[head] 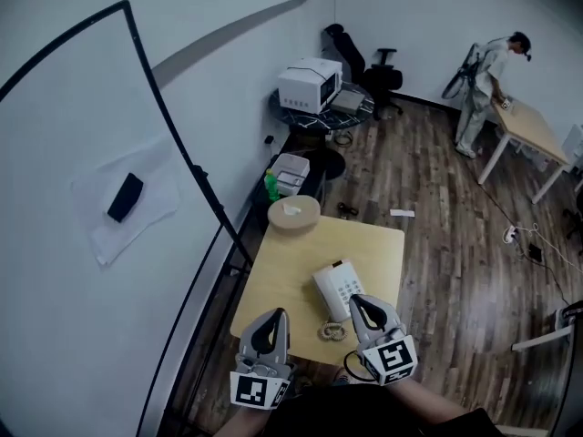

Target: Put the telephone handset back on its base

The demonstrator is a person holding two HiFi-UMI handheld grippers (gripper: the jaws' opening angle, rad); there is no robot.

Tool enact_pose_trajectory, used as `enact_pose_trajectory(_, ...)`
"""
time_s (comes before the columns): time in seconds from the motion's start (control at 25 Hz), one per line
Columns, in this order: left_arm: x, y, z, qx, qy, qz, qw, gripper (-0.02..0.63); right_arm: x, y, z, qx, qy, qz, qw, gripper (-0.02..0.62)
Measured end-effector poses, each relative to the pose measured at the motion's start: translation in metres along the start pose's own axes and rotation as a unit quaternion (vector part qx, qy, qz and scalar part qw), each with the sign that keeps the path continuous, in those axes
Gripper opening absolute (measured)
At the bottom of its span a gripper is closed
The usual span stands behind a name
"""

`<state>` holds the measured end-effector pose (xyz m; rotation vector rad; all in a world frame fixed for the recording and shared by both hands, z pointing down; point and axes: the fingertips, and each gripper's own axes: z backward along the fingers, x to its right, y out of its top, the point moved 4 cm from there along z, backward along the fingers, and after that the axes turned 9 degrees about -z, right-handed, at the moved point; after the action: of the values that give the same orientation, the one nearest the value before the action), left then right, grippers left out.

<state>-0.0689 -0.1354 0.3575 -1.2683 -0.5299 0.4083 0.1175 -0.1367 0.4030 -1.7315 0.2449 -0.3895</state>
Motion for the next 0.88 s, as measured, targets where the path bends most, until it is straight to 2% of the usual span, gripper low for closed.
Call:
enact_pose_trajectory(0.32,0.007,0.006,-0.012,0.005,-0.022,-0.003,0.9997,0.000,-0.004,-0.006,0.001,-0.002,0.005,-0.016,1.000,0.009)
enact_pose_trajectory(0.88,0.002,0.002,-0.014,0.005,-0.020,-0.001,0.9998,0.000,-0.002,-0.007,-0.004,-0.010,0.004,0.000,1.000,0.008)
